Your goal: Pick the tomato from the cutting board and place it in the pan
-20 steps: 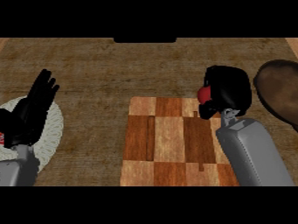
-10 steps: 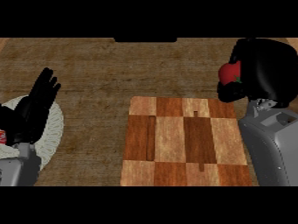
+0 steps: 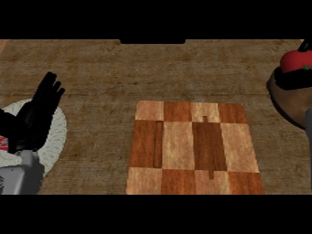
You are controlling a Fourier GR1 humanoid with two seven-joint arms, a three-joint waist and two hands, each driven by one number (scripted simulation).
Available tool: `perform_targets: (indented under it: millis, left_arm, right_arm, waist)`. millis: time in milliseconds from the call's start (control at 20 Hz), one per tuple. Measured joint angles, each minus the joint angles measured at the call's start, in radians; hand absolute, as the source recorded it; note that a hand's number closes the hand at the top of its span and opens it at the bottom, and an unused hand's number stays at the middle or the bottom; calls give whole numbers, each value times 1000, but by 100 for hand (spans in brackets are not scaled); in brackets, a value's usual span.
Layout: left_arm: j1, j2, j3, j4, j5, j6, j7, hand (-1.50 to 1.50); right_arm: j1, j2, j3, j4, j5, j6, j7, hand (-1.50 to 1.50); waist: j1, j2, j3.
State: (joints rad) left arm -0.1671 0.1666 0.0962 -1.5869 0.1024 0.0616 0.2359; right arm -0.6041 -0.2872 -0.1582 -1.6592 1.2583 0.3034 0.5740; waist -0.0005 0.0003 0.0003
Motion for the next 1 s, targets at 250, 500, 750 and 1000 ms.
perform_targets:
  millis: [250, 500, 750, 1000]
  left_arm:
    - [-10, 8, 10, 0, 5, -7, 7, 0]
    - [-10, 2, 9, -5, 4, -6, 11, 0]
    - [-3, -11, -4, -3, -4, -8, 3, 0]
    - [-12, -22, -14, 10, -17, -4, -12, 0]
  right_arm:
    - [20, -106, -151, 132, -85, -118, -136, 150]
    - [53, -188, -256, 327, -156, -264, -305, 150]
    - [33, -235, -304, 568, -218, -385, -484, 150]
    - [-33, -266, -326, 855, -239, -516, -644, 150]
  waist:
    - [2, 1, 0]
    - [6, 2, 0]
    - [13, 5, 1]
    - [23, 9, 1]
